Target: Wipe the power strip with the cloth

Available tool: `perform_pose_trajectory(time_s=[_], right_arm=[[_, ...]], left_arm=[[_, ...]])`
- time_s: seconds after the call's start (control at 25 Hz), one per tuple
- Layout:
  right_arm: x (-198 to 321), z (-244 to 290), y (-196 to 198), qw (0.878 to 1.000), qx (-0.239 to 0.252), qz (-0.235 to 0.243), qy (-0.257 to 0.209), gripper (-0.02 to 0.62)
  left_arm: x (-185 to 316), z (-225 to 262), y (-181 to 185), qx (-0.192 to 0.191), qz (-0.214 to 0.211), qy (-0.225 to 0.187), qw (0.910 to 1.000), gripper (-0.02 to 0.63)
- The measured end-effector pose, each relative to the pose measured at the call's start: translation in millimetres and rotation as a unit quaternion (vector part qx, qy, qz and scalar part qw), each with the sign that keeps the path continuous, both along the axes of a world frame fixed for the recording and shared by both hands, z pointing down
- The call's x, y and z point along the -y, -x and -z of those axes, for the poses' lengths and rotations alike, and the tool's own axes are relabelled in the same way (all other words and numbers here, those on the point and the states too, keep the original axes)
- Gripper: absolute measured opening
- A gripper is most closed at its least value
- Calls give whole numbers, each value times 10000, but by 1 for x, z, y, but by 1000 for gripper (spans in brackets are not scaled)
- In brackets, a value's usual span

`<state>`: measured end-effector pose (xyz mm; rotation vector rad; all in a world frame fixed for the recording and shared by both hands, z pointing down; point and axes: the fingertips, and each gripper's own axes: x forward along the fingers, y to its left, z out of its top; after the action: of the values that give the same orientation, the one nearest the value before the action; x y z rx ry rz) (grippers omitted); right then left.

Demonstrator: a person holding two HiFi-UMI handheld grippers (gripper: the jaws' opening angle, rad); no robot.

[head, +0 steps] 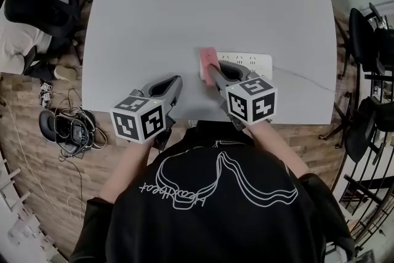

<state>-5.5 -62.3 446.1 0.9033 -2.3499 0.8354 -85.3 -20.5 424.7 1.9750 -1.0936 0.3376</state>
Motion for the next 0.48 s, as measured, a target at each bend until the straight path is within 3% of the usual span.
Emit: perform_pose_trajectory(time_s=[0.48], right_arm=[[-2, -19, 18, 9992, -294, 250, 82, 43]], left_arm=[[-8, -3, 12, 0, 149, 93, 9998, 15]])
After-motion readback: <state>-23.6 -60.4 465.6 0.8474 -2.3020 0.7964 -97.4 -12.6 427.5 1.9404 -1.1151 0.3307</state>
